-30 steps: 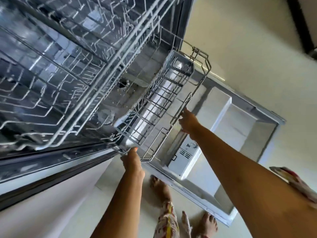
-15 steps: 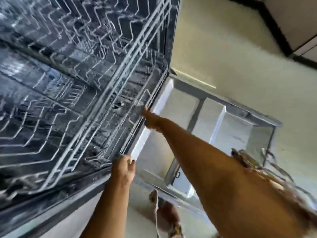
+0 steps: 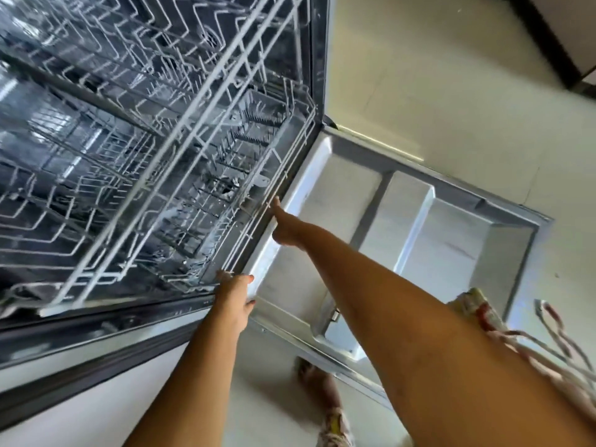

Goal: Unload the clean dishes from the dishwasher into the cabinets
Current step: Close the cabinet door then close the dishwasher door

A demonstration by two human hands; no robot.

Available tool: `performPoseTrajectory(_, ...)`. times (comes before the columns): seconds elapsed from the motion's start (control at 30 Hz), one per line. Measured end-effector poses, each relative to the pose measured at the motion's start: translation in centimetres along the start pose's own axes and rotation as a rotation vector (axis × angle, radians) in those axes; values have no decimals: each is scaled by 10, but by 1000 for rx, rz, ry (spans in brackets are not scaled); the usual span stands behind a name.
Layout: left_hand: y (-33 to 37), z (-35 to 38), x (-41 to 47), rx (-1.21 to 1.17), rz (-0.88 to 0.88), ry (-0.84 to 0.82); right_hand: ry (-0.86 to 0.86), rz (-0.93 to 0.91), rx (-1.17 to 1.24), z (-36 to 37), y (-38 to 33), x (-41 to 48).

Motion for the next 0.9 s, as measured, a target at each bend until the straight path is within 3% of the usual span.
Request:
performPoseTrajectory(0.23, -67, 56, -34, 308, 94, -22, 59, 147, -45, -9, 81, -76)
performPoseTrajectory(0.53, -218, 148, -71, 590, 112, -98, 290, 475, 2, -43, 270, -254)
performPoseTrajectory(0.73, -291, 192, -78, 878, 145, -138, 509, 700, 190, -32, 357, -342)
performPoseTrajectory(0.9, -309, 214, -58, 999, 226, -98, 696, 703, 485, -16, 402, -349)
Point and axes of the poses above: each hand's wrist, its own x-axis towards the middle knuckle, its own z-axis out of the palm, y = z × x, the point moved 3 cm from there along x, towards the middle knuckle, and after that the axes turned 12 degrees about -z, right-handed, at the moved point
